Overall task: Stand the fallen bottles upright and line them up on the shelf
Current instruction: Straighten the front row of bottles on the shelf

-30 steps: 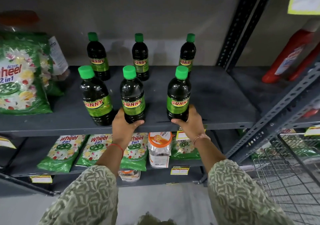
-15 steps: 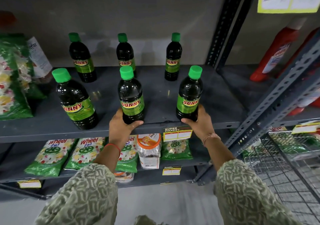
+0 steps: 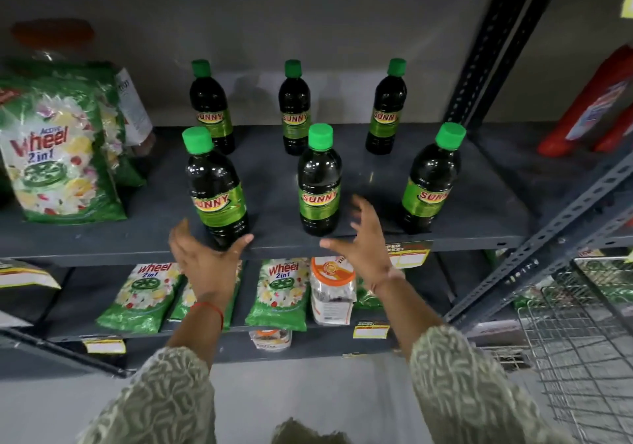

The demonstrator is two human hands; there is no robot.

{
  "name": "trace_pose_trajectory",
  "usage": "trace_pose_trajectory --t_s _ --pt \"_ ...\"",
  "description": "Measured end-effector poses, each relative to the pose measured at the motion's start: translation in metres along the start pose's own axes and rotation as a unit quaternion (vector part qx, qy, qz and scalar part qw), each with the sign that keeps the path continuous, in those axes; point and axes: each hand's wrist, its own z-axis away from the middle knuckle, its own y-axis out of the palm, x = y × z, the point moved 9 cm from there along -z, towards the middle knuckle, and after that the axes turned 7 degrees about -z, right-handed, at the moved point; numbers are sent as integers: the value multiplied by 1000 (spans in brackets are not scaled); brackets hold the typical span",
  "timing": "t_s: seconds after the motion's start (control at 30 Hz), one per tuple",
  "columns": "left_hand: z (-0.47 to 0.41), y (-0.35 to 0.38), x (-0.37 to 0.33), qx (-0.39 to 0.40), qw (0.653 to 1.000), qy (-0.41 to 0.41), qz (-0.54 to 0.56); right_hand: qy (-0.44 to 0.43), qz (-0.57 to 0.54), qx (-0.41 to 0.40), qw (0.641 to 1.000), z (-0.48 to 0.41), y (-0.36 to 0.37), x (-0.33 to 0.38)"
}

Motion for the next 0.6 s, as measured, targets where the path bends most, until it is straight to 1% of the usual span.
trace_pose_trajectory --t_s 0.07,0.1,0.23,0.43,0.6 --pt "-16 7 0 48 999 9 8 30 16 52 998 -27 14 -3" --pt "-19 10 -2 61 998 18 -3 43 35 60 997 -33 17 -6" --pt "-24 8 2 65 997 26 -15 48 91 -3 995 -36 17 -8" --pt "-40 -11 14 55 998 18 1 22 134 -21 990 -30 29 3" --pt "-47 -20 17 49 999 22 4 29 142 -19 989 -27 31 3"
